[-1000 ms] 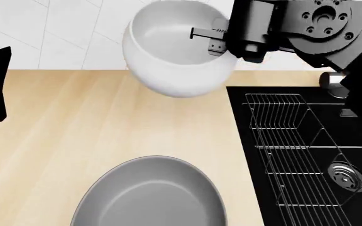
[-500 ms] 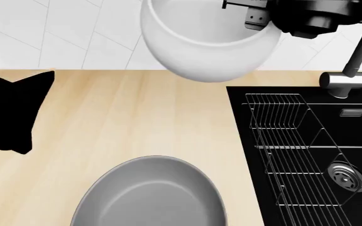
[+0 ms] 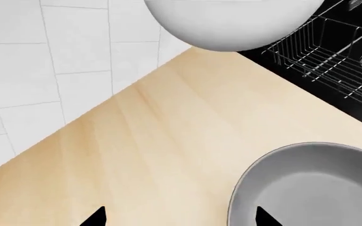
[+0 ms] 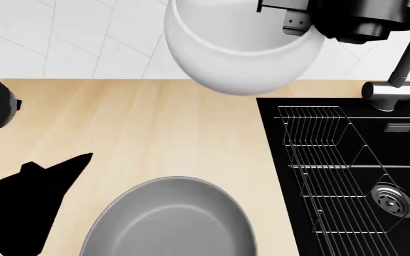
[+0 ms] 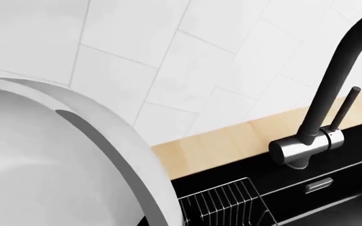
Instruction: Stack the bowls in the sink.
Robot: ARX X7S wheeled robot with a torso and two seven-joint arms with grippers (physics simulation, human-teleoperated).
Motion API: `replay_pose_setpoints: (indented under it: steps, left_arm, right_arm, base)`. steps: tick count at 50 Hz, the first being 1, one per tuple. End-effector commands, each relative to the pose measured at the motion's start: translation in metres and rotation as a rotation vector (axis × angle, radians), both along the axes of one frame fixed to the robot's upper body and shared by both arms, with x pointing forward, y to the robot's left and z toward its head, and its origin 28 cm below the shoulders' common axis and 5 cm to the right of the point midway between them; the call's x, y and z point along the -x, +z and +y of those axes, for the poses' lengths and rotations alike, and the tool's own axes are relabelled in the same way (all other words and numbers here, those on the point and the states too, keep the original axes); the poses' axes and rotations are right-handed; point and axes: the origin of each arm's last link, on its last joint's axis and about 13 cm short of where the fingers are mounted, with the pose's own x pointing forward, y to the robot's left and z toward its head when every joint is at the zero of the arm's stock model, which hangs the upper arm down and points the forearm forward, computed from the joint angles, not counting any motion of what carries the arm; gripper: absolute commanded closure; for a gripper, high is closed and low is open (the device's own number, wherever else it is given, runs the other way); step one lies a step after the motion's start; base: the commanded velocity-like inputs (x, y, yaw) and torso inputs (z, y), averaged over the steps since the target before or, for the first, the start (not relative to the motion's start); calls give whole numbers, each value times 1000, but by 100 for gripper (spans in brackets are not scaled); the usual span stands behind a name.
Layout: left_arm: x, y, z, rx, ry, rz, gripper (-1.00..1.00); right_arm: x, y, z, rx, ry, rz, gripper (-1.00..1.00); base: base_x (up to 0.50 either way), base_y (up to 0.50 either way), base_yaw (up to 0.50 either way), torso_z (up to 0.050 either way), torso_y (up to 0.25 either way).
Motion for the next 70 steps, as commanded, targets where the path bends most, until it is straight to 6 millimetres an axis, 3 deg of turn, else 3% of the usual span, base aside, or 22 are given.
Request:
replay_pose_setpoints:
  steps: [1,44,70]
  left_arm:
    - [-1,0,-6,-55,-7,74,-100]
    - [-19,-10,-31,-97,-67,242,-100]
    - [-35,-34,-38,-120,-77,311,-100]
  right_arm:
    - [0,-3,0,6,1,-7,100]
    - [-12,-16,2,8,0,8,100]
    - [-13,-23,1,10,-17,3,100]
  base:
    - [0,0,0,0,0]
    - [0,0,0,0,0]
    - [0,0,0,0,0]
